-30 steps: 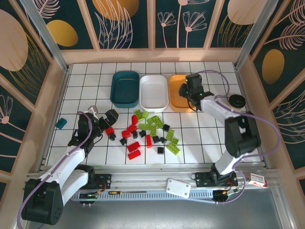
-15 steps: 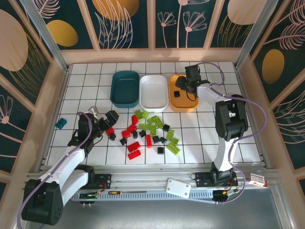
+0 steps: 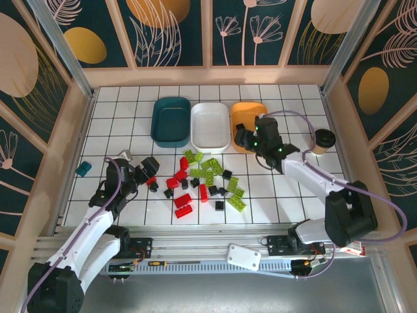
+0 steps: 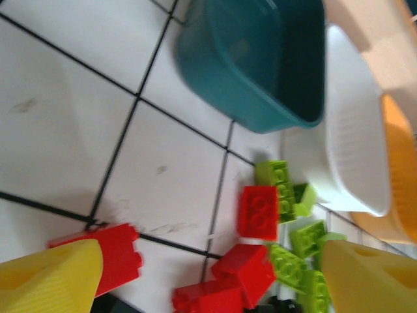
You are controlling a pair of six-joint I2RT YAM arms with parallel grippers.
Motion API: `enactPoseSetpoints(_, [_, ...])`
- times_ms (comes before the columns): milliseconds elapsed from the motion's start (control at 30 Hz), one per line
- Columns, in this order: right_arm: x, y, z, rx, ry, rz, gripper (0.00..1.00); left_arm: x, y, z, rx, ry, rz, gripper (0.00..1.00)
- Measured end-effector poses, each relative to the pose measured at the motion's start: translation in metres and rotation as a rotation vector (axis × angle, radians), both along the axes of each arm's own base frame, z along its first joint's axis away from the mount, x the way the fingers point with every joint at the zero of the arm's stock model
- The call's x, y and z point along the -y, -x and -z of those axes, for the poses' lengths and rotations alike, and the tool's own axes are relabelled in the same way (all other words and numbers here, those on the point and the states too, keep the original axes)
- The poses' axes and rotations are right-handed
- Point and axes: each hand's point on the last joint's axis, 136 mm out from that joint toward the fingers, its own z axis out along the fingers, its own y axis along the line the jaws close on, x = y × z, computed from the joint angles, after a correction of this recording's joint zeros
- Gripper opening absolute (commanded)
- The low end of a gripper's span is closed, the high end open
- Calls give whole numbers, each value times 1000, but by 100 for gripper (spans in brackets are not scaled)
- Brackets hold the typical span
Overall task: Sort the legos into containers by color
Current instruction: Pick up the lego from the middle-left of the table.
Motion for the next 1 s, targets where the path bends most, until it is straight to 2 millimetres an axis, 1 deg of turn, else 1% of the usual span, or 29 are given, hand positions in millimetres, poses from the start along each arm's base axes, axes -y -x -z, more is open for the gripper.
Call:
enactPoseSetpoints(100, [-4, 18, 17, -29, 20, -23, 56, -8, 6, 17, -53, -38, -33, 81])
enactPoseSetpoints(167, [-2, 25, 29, -51, 34, -21, 56, -13, 9, 31, -99, -75, -50, 81])
enactPoseSetpoints(233, [1, 29, 35, -65, 36, -10, 56, -17, 11, 42, -135, -109, -57, 81])
enactPoseSetpoints(367, [4, 29, 35, -63, 37, 3, 56, -19, 13, 59, -185, -172, -56, 81])
enactPoseSetpoints(533, [6, 28, 27, -40, 33, 13, 56, -16, 16, 77, -232, -252, -37, 81])
enactPoseSetpoints(600, [6, 28, 25, -34, 32, 16, 56, -16, 17, 85, -253, -277, -34, 78])
enactPoseSetpoints(667, [6, 28, 24, -31, 30, 16, 56, -18, 14, 88, -263, -302, -45, 73])
enactPoseSetpoints(800, [8, 29, 25, -30, 37, 23, 56, -21, 10, 90, -276, -332, -64, 63])
enactPoseSetpoints(867, [11, 31, 28, -33, 43, 28, 56, -22, 6, 91, -276, -343, -70, 56])
enactPoseSetpoints(1000, [14, 34, 32, -36, 51, 33, 56, -20, -2, 89, -257, -344, -76, 45])
